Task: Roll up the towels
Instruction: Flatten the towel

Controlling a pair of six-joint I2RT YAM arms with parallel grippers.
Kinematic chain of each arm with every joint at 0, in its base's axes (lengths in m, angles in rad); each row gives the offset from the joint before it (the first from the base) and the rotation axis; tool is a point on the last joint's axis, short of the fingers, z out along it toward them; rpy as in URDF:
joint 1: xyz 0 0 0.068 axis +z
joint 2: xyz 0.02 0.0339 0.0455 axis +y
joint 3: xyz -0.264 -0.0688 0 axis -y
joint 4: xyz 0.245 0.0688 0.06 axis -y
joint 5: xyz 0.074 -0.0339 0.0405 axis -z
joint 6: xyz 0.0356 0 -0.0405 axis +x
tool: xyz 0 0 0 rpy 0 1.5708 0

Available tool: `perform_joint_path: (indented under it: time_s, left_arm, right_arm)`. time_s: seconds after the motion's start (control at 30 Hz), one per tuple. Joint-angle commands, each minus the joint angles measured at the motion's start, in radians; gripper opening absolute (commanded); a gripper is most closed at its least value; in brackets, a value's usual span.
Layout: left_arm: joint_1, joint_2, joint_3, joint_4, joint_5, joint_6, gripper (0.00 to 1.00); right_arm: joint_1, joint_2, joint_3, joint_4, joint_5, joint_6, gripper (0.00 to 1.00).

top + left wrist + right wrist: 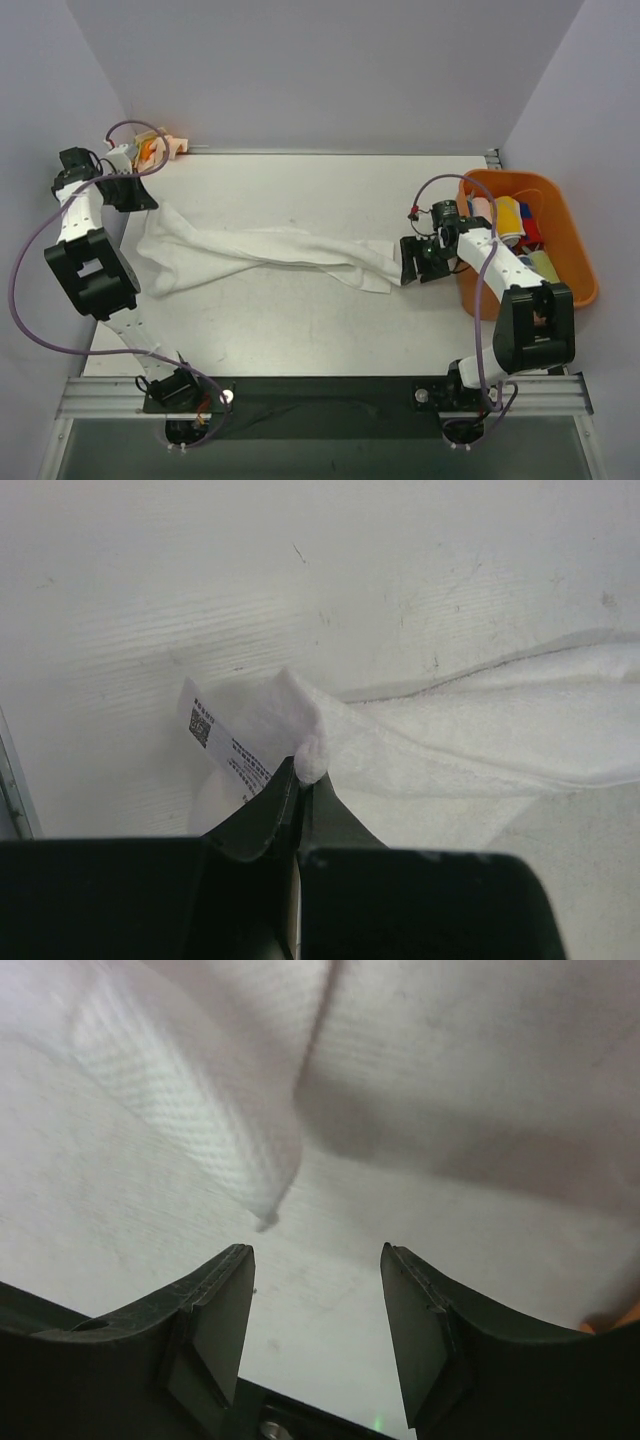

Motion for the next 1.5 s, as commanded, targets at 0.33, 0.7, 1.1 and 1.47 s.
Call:
perform_joint_path:
  time_s: [0.33, 0.7, 1.1, 1.47]
  left_arm:
    - [-0.005, -0.048, -0.018, 0.046, 0.031, 0.007, 0.00]
    - [-0.003, -0.042, -0.024, 0.052, 0.034, 0.001, 0.00]
    - [0.015, -0.088, 0.011, 0.053, 0.111, -0.011, 0.00]
    - [0.097, -0.056, 0.376, 0.076, 0.332, -0.180, 0.00]
  right_arm:
    - [0.010, 0.128, 0.031, 0.145, -0.246, 0.221, 0.52]
    - [0.007, 0.099, 0.007, 0.113, -0.283, 0.230, 0.36]
    - [-0.139, 0.000, 0.204, -0.046, -0.370, 0.170, 0.00]
    - [-0.321, -0.043, 0.587, -0.065, -0.475, 0.139, 0.00]
